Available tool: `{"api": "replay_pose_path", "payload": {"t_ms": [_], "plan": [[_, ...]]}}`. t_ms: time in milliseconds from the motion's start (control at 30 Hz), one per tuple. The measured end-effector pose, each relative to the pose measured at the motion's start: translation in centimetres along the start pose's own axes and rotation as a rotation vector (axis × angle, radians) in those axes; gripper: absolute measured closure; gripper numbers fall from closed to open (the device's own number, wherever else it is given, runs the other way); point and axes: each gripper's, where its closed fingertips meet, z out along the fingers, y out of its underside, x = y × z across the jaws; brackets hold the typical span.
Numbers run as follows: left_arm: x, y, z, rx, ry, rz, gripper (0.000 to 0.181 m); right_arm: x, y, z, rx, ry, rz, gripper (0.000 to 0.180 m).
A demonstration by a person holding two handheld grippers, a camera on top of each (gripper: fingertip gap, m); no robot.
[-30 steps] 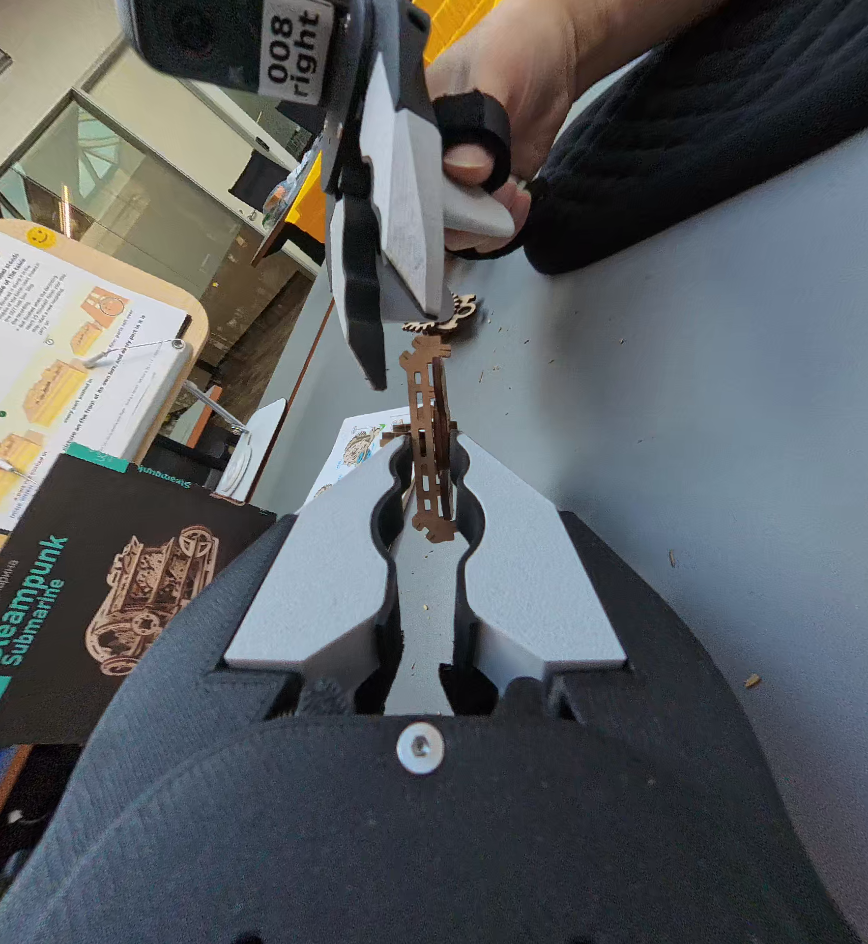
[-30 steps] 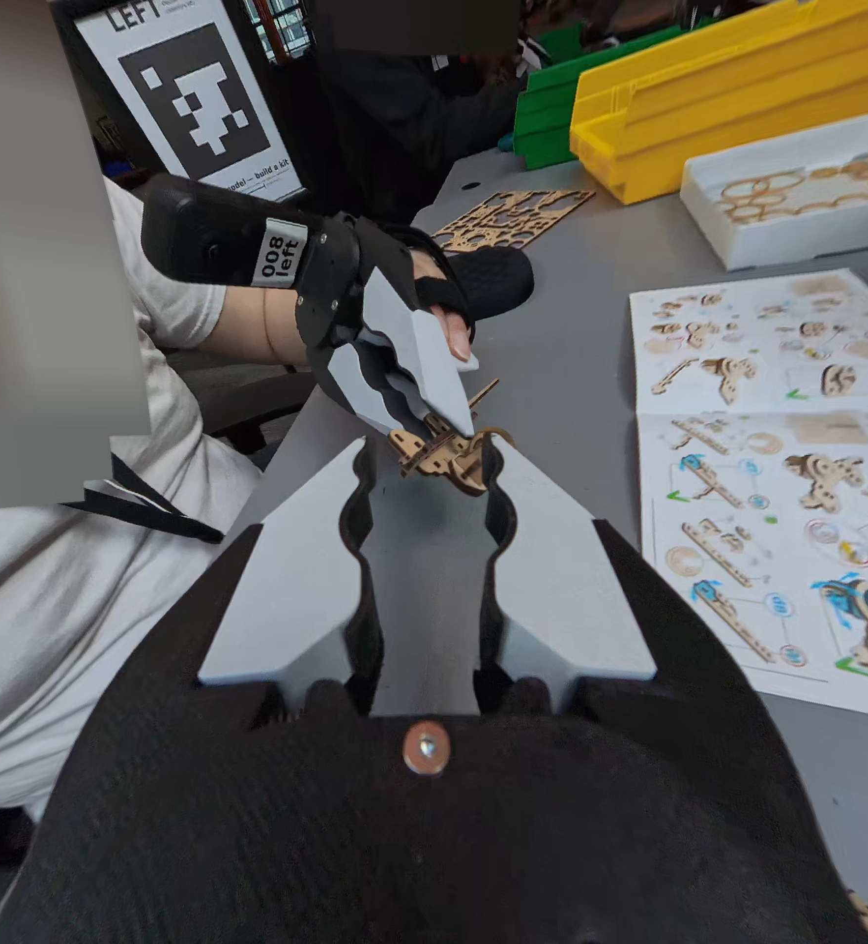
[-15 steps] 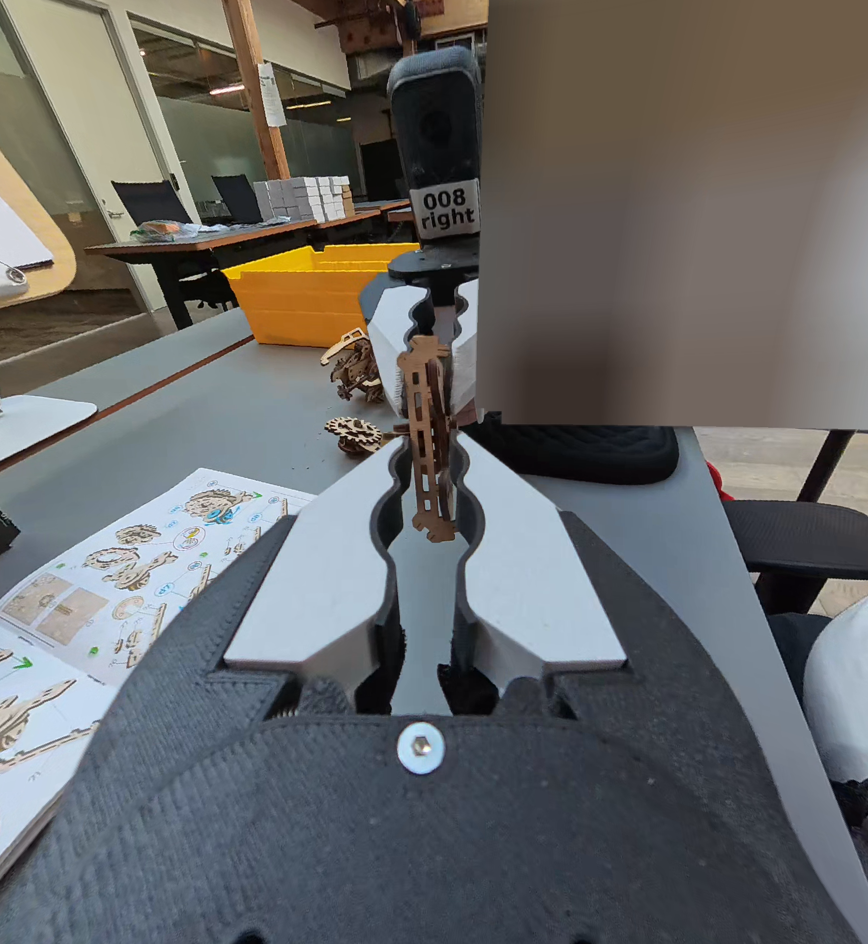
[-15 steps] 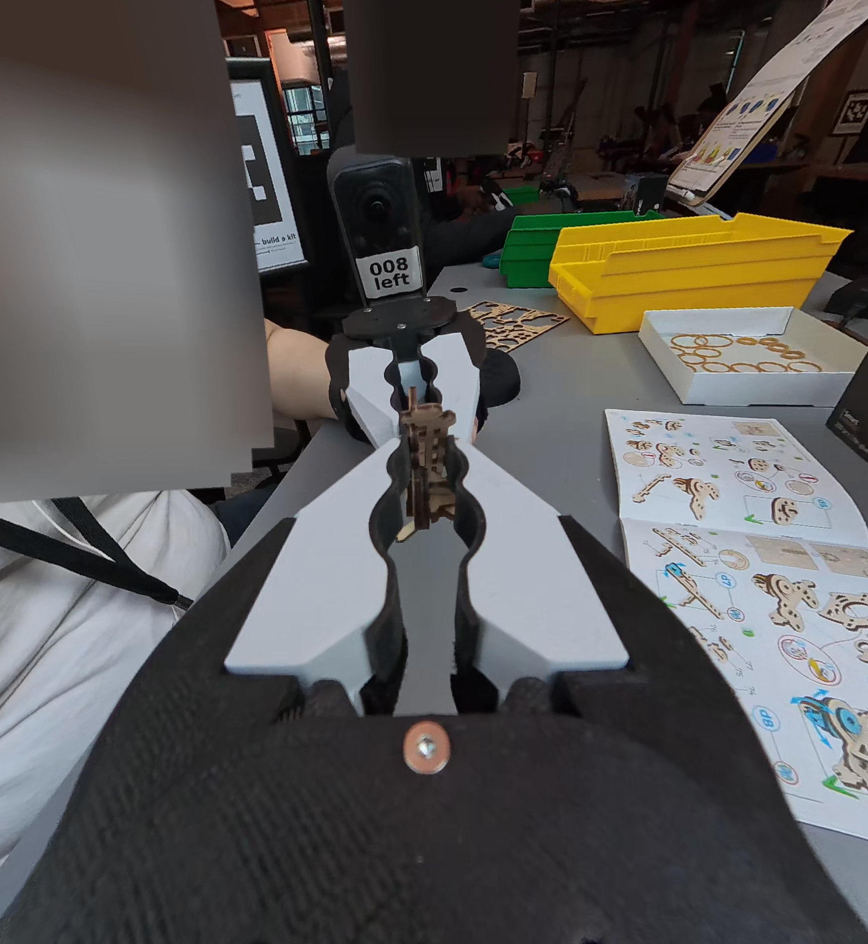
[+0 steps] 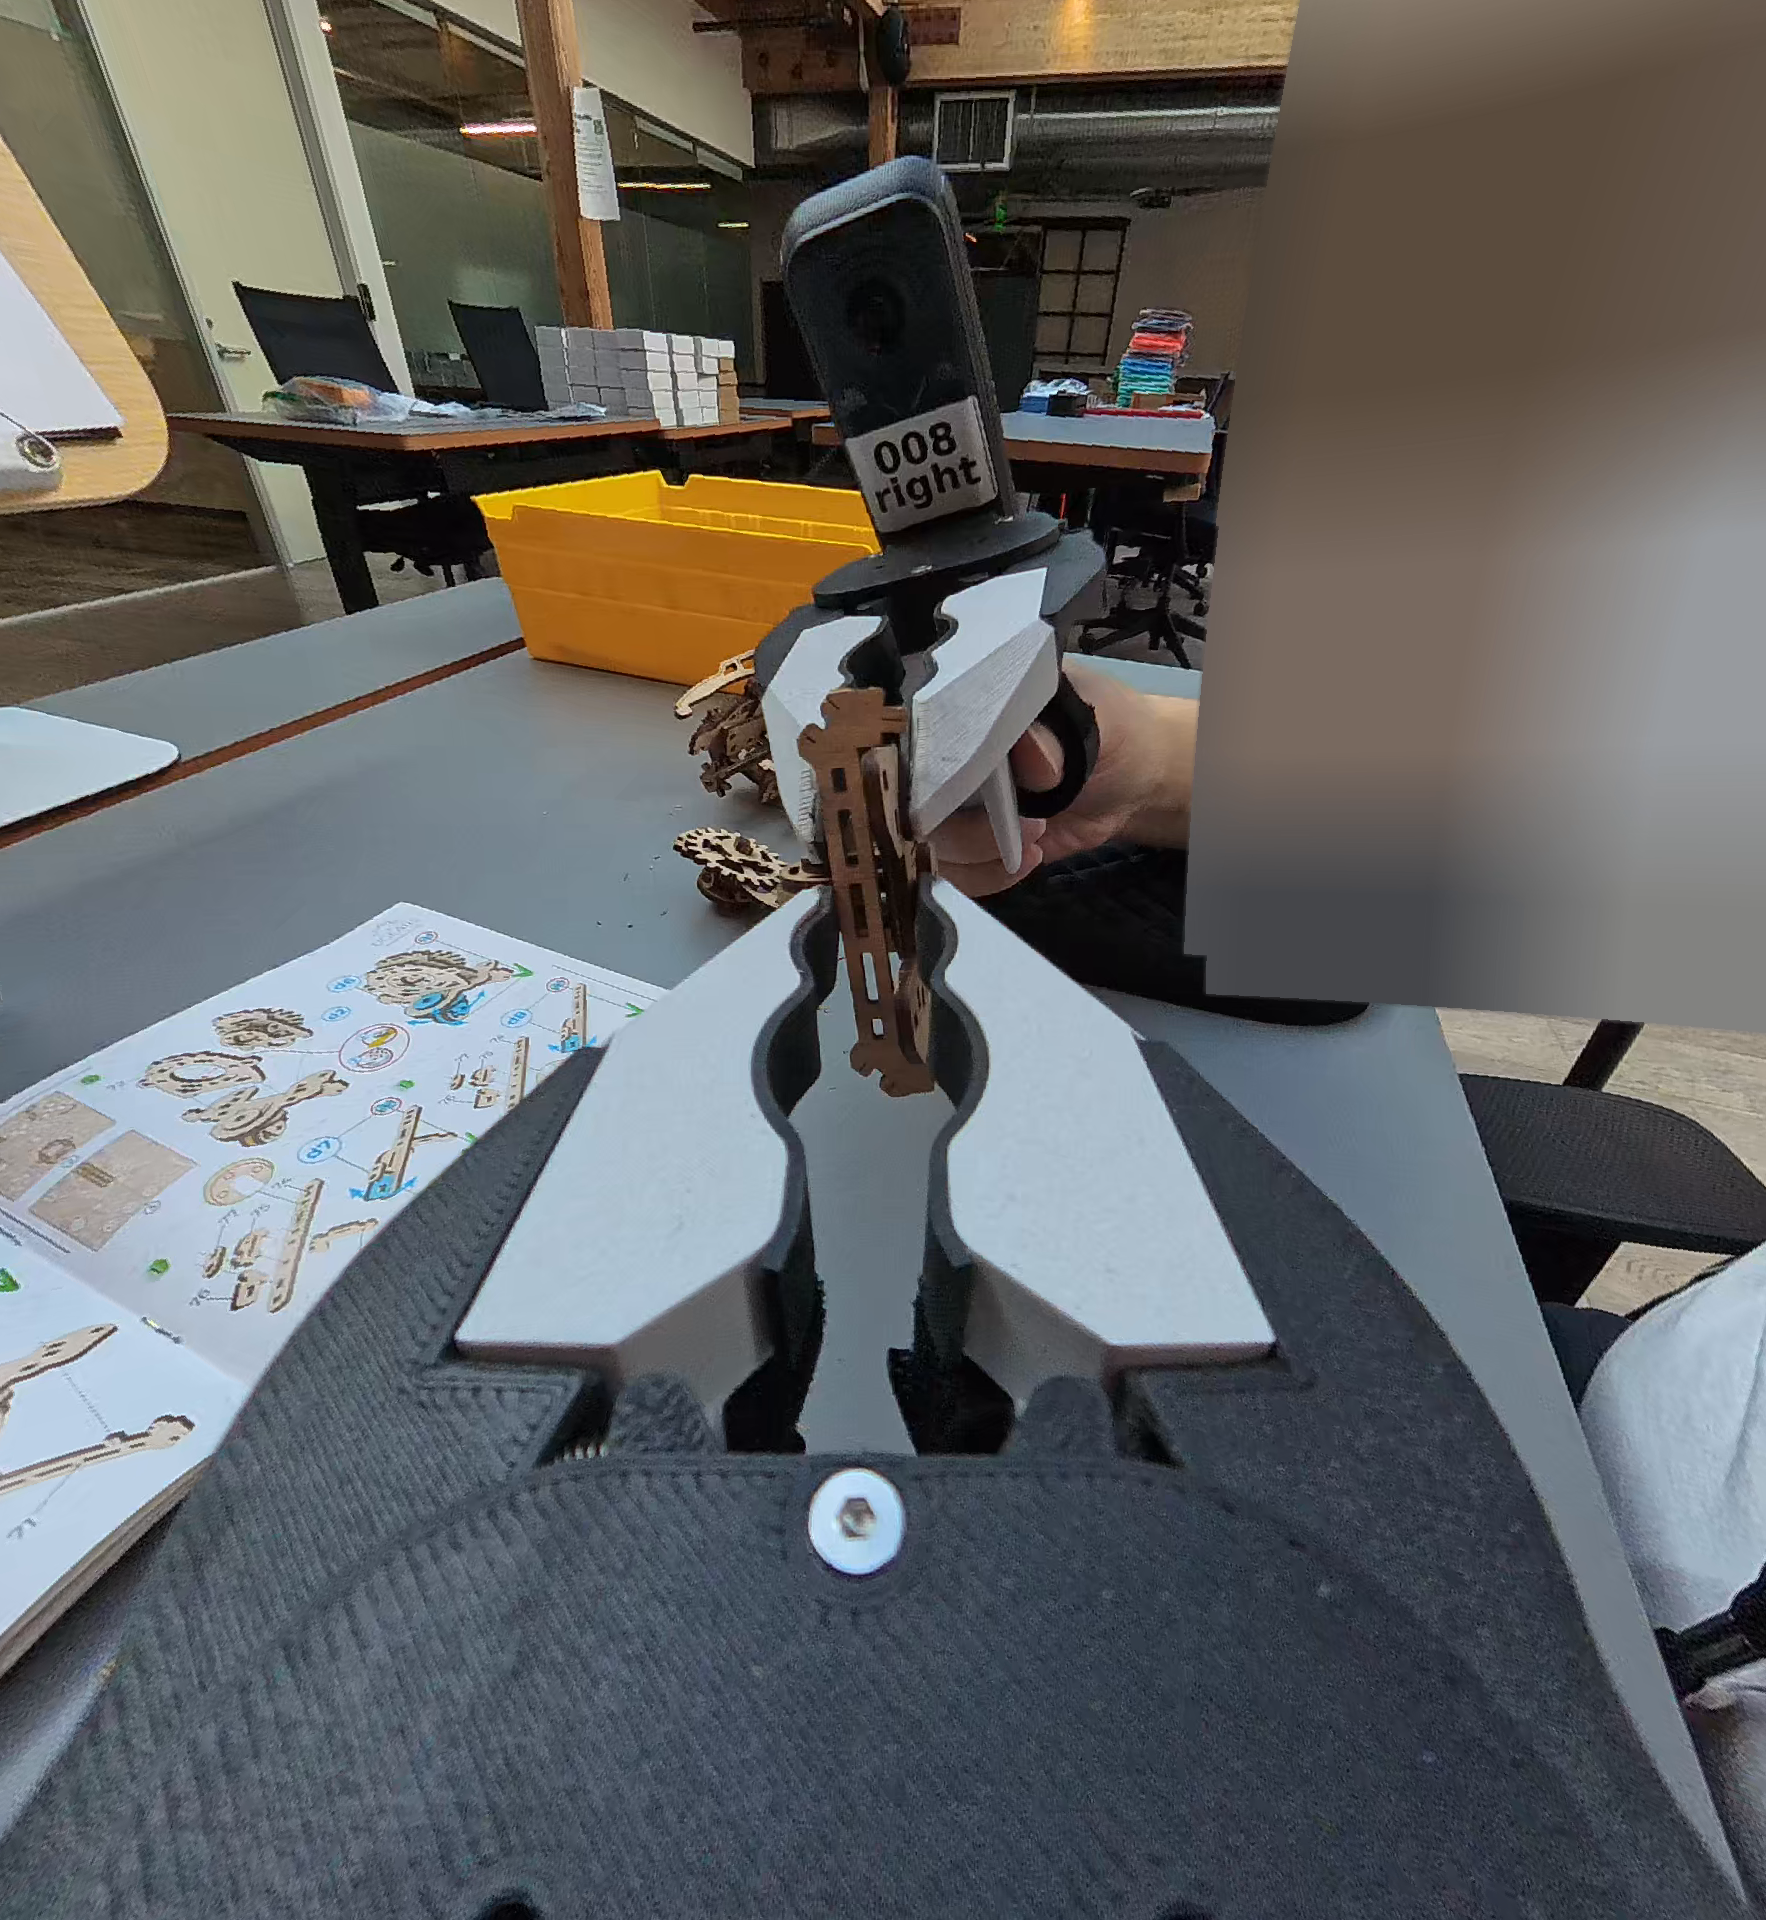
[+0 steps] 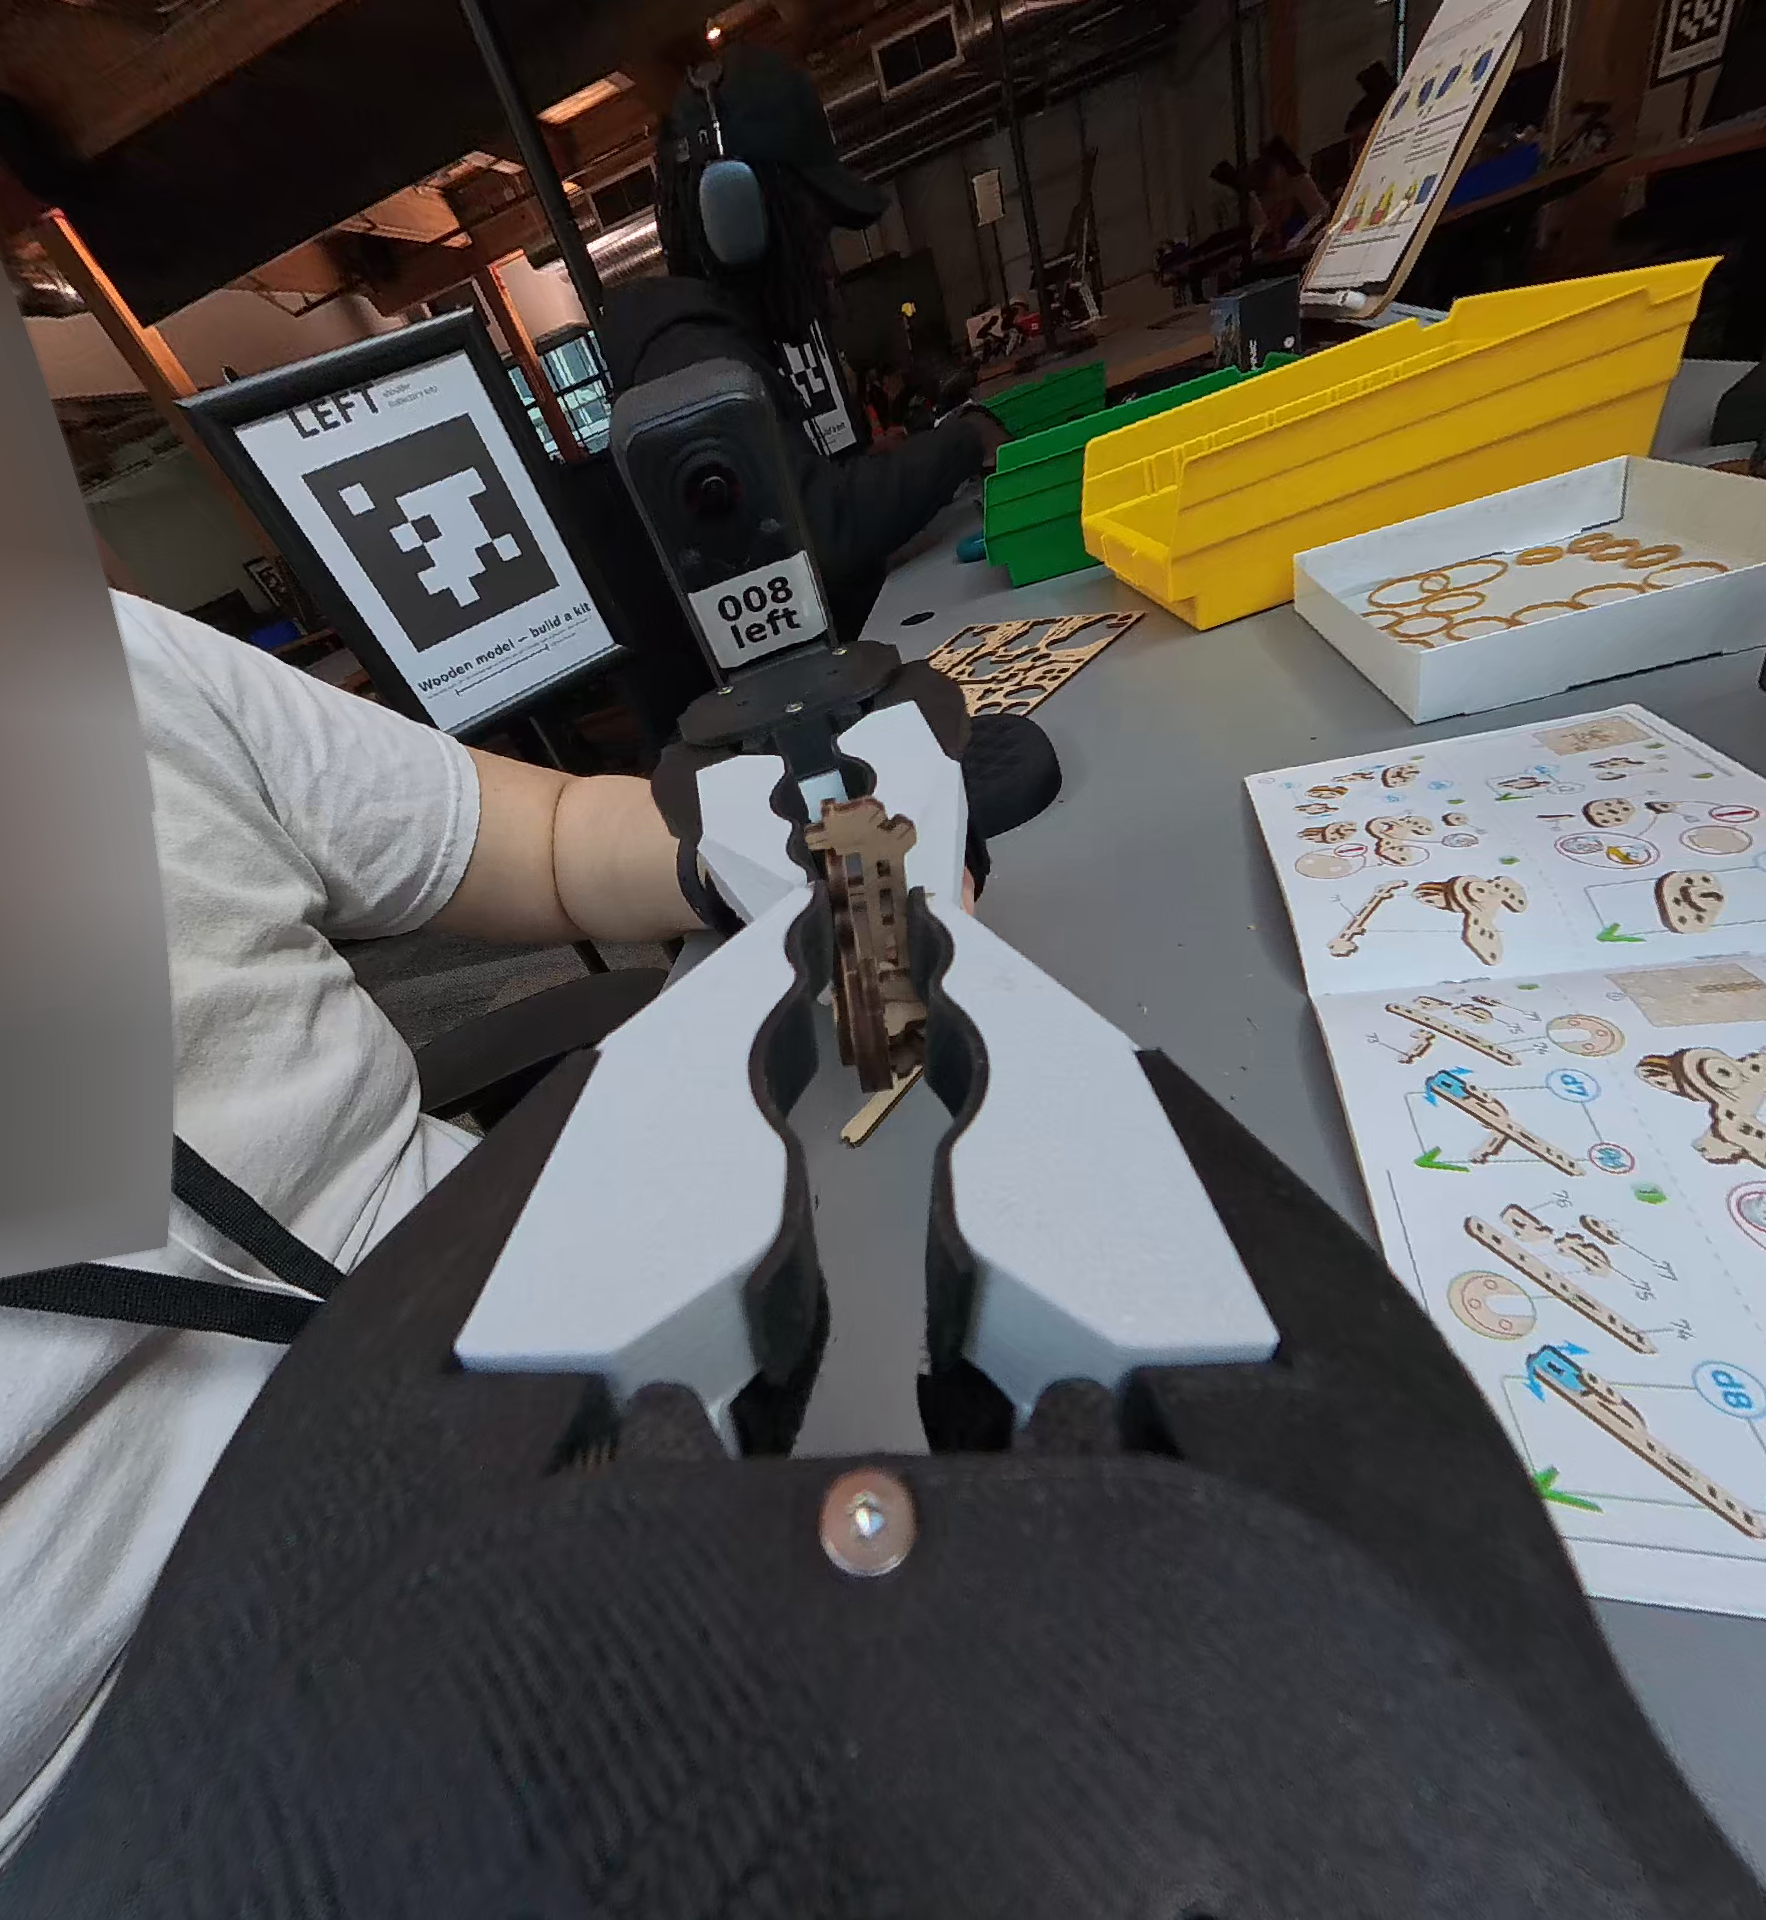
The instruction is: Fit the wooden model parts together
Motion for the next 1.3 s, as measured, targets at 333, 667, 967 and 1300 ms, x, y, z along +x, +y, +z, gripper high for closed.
{"api": "replay_pose_path", "payload": {"t_ms": [333,667,967,1300], "plan": [[0.2,-0.4,-0.1,0.024,0.072,-0.132,0.169,-0.1,-0.3,-0.2,0.022,-0.082,0.149,0.167],[-0.6,0.3,0.0,-0.001,0.050,-0.198,0.169,1.1,-0.7,-0.4,0.092,-0.080,0.285,0.168],[-0.6,0.1,0.0,0.023,0.063,-0.219,0.169,1.0,-0.8,-0.3,0.106,-0.070,0.260,0.168],[0.0,-0.1,0.0,0.039,0.083,-0.203,0.169,0.2,-0.7,-0.6,0.082,-0.123,0.175,0.166]]}}
